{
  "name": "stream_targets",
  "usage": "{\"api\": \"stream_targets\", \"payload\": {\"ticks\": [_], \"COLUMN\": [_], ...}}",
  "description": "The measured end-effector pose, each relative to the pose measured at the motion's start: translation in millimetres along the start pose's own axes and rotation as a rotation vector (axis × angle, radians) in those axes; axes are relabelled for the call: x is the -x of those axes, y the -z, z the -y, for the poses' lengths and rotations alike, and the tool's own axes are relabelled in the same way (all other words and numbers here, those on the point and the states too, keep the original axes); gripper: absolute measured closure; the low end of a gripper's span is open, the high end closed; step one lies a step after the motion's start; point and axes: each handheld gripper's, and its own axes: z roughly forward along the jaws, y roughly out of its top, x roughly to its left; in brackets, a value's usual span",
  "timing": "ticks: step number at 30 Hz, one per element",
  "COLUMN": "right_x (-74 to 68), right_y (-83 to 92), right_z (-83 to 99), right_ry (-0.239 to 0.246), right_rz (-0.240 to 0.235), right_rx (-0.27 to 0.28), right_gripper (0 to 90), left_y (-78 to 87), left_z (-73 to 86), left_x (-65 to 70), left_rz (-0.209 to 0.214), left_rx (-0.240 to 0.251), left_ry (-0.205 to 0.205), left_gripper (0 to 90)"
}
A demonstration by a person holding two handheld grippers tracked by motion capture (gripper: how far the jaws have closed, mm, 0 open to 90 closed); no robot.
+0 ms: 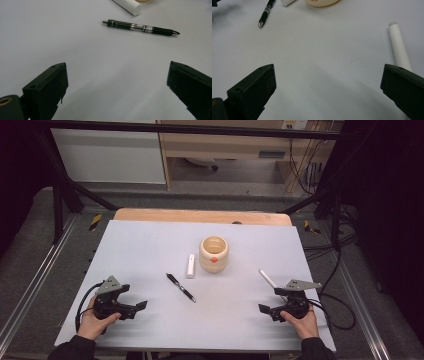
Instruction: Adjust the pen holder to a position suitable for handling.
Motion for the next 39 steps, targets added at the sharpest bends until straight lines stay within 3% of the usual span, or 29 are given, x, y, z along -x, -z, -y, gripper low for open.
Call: {"api": "stream_targets", "payload": {"ticks": [20, 39], "right_x": [-10.1, -22.9], "right_y": [-6.6, -16.4], "right_z": [-7.3, -29.0], "right_ry": [0.015, 0.054], "right_rz": [-0.01, 0.007], "right_rx": [0.001, 0.013], "right_gripper": [0.8, 0.8], "left_y": [-1.9, -2.2], "left_z": [2.0, 2.3], "left_x": [0.5, -0.4], "left_rz": [0.0, -0.009], "left_rx": [-0.01, -0.013], "left_ry": [-0.006, 0.004], "left_gripper": [3.8, 3.8]}}
